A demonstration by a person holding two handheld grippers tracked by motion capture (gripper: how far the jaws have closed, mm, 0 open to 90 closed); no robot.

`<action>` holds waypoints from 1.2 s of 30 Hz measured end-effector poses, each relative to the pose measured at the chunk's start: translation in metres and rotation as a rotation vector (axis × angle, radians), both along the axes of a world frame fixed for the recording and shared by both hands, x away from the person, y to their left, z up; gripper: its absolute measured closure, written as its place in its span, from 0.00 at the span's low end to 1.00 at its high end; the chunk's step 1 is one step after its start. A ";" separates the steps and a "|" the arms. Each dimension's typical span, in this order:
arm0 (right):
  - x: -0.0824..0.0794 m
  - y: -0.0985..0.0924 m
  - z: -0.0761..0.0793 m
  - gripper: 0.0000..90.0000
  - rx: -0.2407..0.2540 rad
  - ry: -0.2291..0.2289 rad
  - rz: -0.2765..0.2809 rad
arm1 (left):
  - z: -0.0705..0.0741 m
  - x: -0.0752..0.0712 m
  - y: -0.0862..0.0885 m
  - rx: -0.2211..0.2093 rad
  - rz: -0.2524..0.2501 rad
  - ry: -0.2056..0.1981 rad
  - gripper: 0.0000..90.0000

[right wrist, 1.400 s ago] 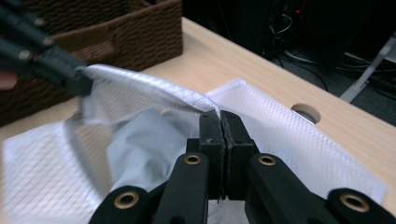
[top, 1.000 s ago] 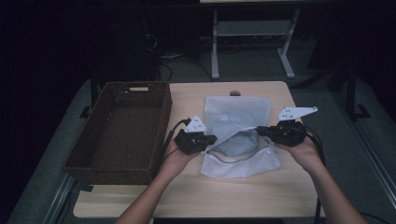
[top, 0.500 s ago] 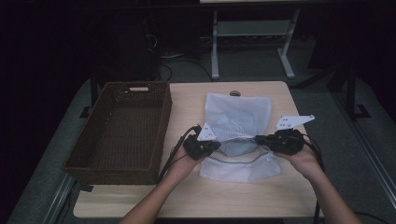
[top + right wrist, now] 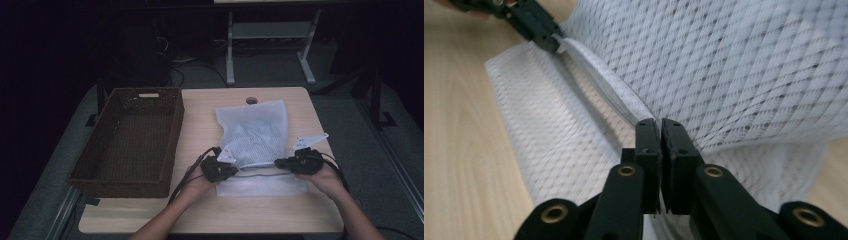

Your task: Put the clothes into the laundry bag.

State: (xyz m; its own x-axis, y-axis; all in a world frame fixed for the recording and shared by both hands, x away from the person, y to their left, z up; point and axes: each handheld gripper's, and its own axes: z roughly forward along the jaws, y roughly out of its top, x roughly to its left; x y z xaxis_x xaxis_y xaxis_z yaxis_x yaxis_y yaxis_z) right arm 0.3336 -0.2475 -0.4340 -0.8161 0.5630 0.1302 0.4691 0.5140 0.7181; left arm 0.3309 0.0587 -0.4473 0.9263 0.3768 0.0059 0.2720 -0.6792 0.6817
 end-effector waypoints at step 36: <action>-0.031 -0.014 -0.008 0.31 -0.029 -0.044 -0.132 | 0.006 -0.020 0.046 -0.097 0.179 0.038 0.20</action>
State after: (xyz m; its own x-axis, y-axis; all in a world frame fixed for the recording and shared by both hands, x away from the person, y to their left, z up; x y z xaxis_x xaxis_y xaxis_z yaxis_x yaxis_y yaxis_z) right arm 0.3028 -0.2616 -0.4416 -0.7390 0.6692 0.0778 0.5026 0.4708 0.7251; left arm 0.3104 0.1042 -0.4417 0.8435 0.5322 -0.0726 0.4093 -0.5494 0.7284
